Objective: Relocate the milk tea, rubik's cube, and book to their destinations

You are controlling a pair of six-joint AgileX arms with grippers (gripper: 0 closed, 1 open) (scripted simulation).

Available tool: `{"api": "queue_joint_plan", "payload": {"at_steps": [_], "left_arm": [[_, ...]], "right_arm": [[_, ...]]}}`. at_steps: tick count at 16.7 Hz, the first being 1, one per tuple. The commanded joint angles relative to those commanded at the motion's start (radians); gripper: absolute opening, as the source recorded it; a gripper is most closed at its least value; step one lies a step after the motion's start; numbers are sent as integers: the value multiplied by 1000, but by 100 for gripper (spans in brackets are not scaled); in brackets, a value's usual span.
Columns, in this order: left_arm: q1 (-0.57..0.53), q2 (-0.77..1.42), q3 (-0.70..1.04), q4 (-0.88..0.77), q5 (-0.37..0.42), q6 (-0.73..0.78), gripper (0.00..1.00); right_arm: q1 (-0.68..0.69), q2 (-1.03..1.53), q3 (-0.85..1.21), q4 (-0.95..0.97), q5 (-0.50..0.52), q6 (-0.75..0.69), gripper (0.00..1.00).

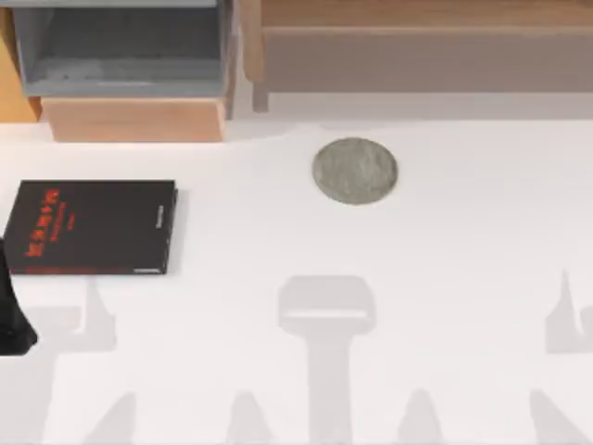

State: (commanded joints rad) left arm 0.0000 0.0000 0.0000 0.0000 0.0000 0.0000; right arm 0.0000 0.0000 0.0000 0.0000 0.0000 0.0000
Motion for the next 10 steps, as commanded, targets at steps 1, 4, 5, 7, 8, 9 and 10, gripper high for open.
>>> {"api": "queue_joint_plan", "payload": {"at_steps": [1,4,5,7,8,9,10], "left_arm": [[0,0,0,0,0,0,100],[0,0,0,0,0,0,100],[0,0,0,0,0,0,100],[0,0,0,0,0,0,100],[0,0,0,0,0,0,100],[0,0,0,0,0,0,100],[0,0,0,0,0,0,100]], "right_arm": [[0,0,0,0,0,0,100],[-10,31,24,19,-5,2,100],[-18,62,47,38,-12,4,100],[-41,156,112,91,-31,7,100],[-55,219,151,123,-44,8,100],[-69,293,195,158,-58,9,100],[-85,376,241,195,-73,9,100]]}}
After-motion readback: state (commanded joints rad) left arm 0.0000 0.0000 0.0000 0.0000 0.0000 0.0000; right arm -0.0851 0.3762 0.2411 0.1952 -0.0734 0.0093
